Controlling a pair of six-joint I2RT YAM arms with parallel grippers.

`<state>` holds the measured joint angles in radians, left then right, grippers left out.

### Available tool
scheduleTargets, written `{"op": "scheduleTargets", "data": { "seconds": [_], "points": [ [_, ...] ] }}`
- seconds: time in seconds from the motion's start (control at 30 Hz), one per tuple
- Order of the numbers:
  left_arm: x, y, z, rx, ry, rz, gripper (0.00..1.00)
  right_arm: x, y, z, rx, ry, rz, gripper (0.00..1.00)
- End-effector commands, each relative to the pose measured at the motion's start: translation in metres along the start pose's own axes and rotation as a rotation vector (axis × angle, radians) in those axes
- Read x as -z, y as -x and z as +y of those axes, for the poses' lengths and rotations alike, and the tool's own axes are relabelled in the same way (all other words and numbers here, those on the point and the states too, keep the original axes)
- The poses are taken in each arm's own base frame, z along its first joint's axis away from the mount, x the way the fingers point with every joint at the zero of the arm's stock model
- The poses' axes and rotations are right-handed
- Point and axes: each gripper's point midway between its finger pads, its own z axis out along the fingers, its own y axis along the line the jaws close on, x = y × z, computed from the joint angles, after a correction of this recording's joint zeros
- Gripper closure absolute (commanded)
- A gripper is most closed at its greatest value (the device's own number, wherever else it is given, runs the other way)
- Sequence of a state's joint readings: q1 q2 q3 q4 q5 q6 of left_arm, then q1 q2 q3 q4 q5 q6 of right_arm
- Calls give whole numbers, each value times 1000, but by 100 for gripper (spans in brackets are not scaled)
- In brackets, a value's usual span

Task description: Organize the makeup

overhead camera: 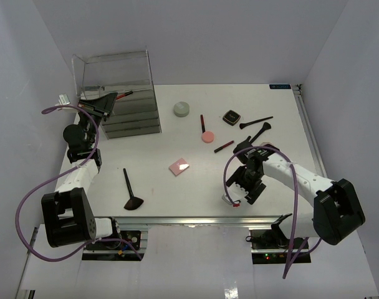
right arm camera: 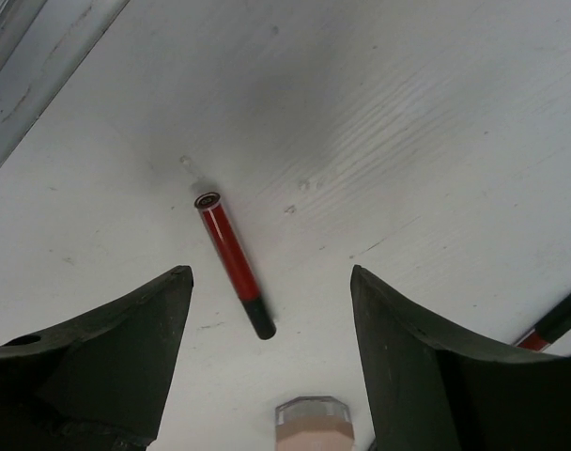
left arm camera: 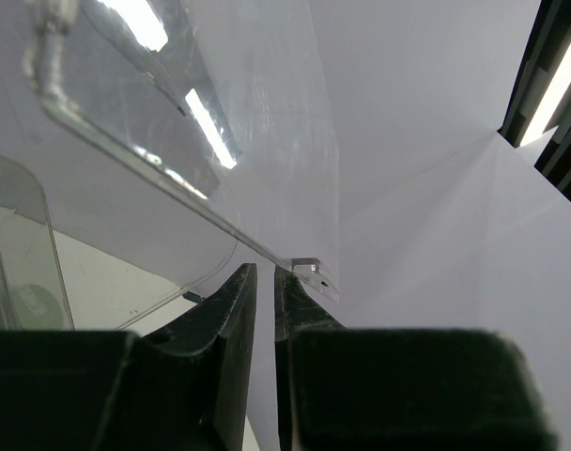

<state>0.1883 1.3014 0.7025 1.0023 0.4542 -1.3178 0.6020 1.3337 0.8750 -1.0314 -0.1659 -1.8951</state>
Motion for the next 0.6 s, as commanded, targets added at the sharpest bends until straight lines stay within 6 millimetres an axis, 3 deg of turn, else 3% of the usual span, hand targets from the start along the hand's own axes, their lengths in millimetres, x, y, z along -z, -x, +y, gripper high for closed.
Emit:
{"op": "scheduleTargets", "data": {
  "seconds": [0.0,0.27,0.57],
  "points": [
    [-2,10,-19,-32,-59,-23,75,2,-17,21,-6,36,53,27],
    [-1,10,-19,-29,-60,-24,75,-21,-36,37,-41,66,87,32],
    [-2,10,-20,-29,-62,-22,75,-39,-44,30,-58,46,88,45]
  ]
}}
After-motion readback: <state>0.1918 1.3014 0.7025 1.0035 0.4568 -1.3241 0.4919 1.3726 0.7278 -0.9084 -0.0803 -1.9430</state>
